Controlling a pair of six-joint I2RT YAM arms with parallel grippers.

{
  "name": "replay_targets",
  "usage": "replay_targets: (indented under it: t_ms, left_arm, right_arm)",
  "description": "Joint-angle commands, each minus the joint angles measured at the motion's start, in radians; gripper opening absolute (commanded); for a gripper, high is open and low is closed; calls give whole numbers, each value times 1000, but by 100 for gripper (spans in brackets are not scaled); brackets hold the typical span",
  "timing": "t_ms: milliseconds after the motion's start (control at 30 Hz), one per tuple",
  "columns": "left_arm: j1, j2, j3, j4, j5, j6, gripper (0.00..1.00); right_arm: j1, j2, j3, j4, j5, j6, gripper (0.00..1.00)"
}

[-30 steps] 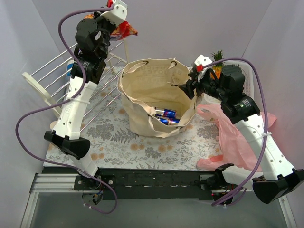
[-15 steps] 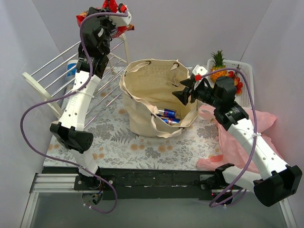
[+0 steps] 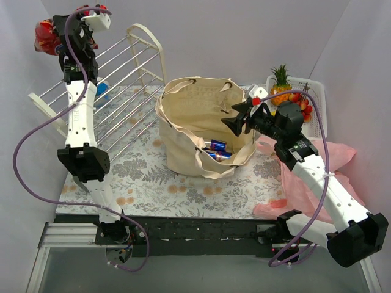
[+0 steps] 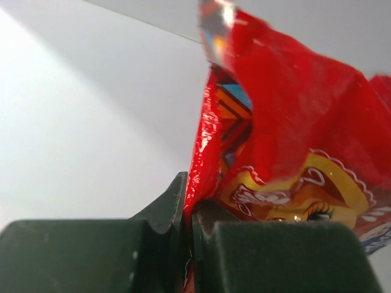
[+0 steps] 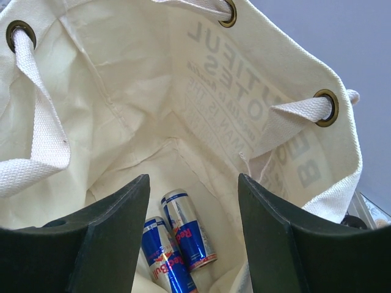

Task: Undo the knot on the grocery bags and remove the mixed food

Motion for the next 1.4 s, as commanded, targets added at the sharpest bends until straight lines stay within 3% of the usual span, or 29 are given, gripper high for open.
replay_targets:
  t_ms: [0,100,267,533,833,1000,1200,1367]
  left_arm:
    - [-52,-28,12,69,-3,55,0]
    - [-147,-115,-149,71,-36,29,0]
    - [-235,-186,-275,141,-118,38,0]
    - [-198,-113,-193,238,-142,102,0]
    - [-189,56,146,408,-95,223,0]
    - [-230,-11,27,451,-83,247,0]
    - [-317,-47,21,451,-101,265,0]
    - [-354,-85,-86,436,-128,245,0]
  right_arm:
    - [-2,-22,-22,32,7,34,66]
    - [-3,-23,-29,37,10,29,66]
    - [-3,-26,-42,35,13,25,66]
    - [-3,-8,-58,60,-4,38,66]
    - [-5,6,-47,69,-19,37,66]
    - [-3,9,-52,70,-27,40,66]
    - [-3,14,-52,70,-30,42,66]
    - [-3,17,-55,70,-34,46,66]
